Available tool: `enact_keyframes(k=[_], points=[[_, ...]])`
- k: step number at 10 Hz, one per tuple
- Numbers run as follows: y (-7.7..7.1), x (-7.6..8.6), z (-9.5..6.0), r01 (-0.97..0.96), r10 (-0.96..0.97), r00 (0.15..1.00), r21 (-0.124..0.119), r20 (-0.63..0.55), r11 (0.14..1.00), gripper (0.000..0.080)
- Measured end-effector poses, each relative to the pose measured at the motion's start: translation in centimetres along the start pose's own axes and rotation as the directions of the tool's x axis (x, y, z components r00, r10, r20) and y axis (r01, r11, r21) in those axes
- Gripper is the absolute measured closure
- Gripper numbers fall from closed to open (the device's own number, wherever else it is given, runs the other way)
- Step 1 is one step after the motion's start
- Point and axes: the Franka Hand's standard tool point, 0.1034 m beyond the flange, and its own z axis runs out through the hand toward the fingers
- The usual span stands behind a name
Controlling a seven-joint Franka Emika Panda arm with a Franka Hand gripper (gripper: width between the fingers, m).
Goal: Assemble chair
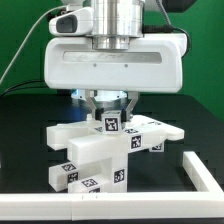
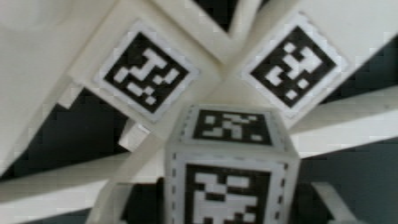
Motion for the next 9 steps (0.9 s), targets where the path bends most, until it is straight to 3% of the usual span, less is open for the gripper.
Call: enact_keyframes(k=[2,7,9], points=[[0.1,0.0,0.0,-0.131,0.131,0.991,0.0,0.0,0.991,0.0514],[3.1,1.3,0.0,-0.206,0.206,0.979,0.0,0.008,0.979,0.0514],[3.8,1.5,0.1,-0.321,0.321,0.947,0.014,0.009,0.947,0.0513]])
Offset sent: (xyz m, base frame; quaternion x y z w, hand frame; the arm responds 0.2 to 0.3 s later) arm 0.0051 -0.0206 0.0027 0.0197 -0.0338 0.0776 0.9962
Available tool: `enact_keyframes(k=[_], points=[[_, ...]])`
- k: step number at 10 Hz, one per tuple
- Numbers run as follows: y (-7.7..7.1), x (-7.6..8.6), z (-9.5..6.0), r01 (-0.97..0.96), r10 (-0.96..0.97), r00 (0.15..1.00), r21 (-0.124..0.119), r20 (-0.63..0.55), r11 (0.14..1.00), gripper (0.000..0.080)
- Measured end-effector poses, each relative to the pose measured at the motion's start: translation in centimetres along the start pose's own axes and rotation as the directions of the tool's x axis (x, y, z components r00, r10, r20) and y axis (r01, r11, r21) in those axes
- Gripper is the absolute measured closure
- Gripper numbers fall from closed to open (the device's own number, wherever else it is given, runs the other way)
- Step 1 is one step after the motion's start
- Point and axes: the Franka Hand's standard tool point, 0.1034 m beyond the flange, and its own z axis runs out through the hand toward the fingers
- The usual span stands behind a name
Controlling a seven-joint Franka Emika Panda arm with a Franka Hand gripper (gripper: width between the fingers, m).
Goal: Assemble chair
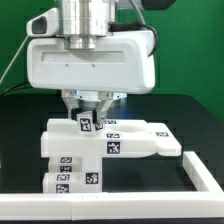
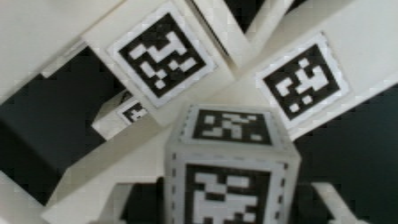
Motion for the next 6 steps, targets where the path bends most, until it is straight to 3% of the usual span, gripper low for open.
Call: enact_keyframes(k=[3,6], points=[[-0.07,-0.04,0.02,-0.167,0.167,0.986,-0.003,0.007,0.986,0.0512],[-0.19,-0.35,0.11,-0.487,0.488,0.872,-0.019,0.032,0.873,0.0512]])
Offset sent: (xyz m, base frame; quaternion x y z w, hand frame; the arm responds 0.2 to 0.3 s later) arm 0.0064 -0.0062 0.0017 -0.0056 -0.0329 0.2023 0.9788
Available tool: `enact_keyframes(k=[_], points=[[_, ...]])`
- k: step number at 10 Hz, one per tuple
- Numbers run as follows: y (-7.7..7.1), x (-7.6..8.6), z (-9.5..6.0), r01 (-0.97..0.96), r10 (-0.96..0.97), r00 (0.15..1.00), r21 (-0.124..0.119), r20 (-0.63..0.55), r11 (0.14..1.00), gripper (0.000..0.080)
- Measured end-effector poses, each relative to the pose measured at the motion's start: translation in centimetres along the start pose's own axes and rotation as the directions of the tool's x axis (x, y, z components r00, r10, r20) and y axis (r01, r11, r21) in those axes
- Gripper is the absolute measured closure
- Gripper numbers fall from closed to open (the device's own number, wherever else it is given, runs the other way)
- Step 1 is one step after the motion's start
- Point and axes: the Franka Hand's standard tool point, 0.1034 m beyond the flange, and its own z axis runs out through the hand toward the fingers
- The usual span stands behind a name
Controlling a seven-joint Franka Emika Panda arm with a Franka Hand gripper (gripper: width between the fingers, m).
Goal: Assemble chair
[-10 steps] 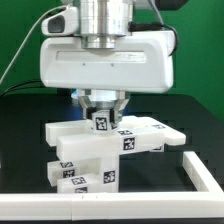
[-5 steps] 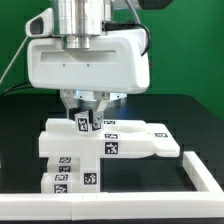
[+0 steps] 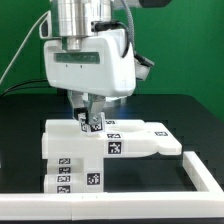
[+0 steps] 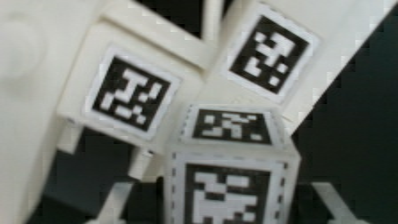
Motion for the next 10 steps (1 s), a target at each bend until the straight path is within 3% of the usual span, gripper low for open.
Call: enact_keyframes(k=[2,4,5,6,8,10], points=[[0.0,0.0,0.0,-0.12,0.12,0.993,0.005,0.006,0.993,0.0512],[0.0,0.0,0.0,-0.119,0.119,0.993,0.005,0.006,0.993,0.0512],[0.0,0.0,0.0,-0.097,0.097,0.995,0.005,0.005,0.995,0.0329],[-0.1,-0.1,0.0,-0.09,0.09,0.996,0.005,0.006,0.996,0.0207],[-0.5,-1.0,0.0,0.235,-0.235,0.972,-0.001,0.014,0.972,0.0161],[-0.4,-1.0,0.1,0.388,-0.388,0.922,0.001,0.011,0.922,0.0152]])
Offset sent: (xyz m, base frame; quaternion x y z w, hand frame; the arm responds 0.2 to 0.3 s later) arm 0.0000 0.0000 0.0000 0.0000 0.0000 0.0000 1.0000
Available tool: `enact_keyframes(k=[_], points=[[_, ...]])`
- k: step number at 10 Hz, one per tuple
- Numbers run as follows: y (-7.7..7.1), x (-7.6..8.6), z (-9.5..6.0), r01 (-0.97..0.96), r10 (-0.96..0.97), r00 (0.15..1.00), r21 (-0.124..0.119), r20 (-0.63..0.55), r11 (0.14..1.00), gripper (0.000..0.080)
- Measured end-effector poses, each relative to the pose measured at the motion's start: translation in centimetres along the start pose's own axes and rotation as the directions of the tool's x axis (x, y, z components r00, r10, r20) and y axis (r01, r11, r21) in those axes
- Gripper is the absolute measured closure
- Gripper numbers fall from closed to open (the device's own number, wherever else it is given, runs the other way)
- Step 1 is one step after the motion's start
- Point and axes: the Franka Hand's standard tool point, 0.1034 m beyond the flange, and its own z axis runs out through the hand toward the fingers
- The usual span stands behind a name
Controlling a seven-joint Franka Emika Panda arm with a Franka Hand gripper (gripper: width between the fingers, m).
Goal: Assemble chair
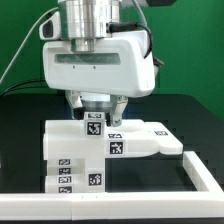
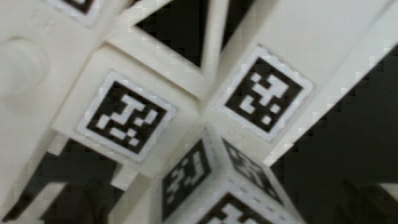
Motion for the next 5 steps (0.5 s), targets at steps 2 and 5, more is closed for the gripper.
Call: enact_keyframes(k=[2,5], points=[[0.05,0.02,0.07,0.115,-0.115,0.993,-0.002,0.0,0.993,0.0151],[-0.5,-0.44,0.56,0.559,-0.559,0.829,-0.031,-0.001,0.829,0.0151]])
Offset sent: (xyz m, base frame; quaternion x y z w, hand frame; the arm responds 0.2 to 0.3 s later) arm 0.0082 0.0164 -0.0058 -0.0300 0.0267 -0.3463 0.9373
